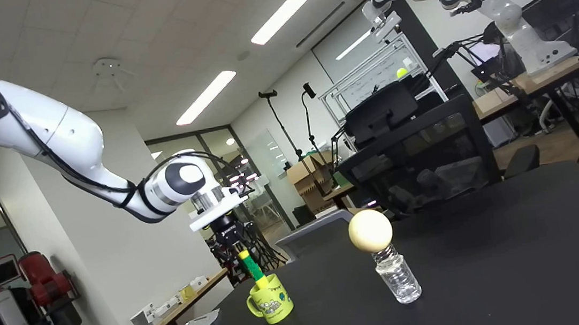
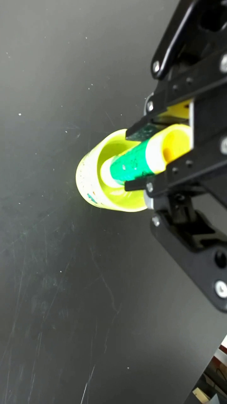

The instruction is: Pick up the paper glue and put it in the yellow cup

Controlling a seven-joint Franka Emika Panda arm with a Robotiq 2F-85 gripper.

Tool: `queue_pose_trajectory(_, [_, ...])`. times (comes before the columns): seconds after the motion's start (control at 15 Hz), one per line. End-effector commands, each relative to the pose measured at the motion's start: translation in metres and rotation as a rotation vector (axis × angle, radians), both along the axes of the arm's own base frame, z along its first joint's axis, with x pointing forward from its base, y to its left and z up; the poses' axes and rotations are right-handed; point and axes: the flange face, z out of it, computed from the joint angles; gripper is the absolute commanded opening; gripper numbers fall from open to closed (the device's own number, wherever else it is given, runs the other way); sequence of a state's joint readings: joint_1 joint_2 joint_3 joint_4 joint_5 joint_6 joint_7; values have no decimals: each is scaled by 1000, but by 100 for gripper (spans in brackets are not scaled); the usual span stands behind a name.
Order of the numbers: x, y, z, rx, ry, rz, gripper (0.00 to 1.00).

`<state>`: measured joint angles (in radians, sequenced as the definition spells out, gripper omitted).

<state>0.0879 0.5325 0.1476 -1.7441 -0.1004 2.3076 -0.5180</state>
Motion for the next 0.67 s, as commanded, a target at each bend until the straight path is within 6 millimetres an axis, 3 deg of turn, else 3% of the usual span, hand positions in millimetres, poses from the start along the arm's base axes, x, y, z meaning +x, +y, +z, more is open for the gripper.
queue_pose_trajectory(0.0, [8, 1, -8, -1, -25, 8, 9])
queue_pose_trajectory(0.6, [15, -9, -47, 7, 38, 52, 9])
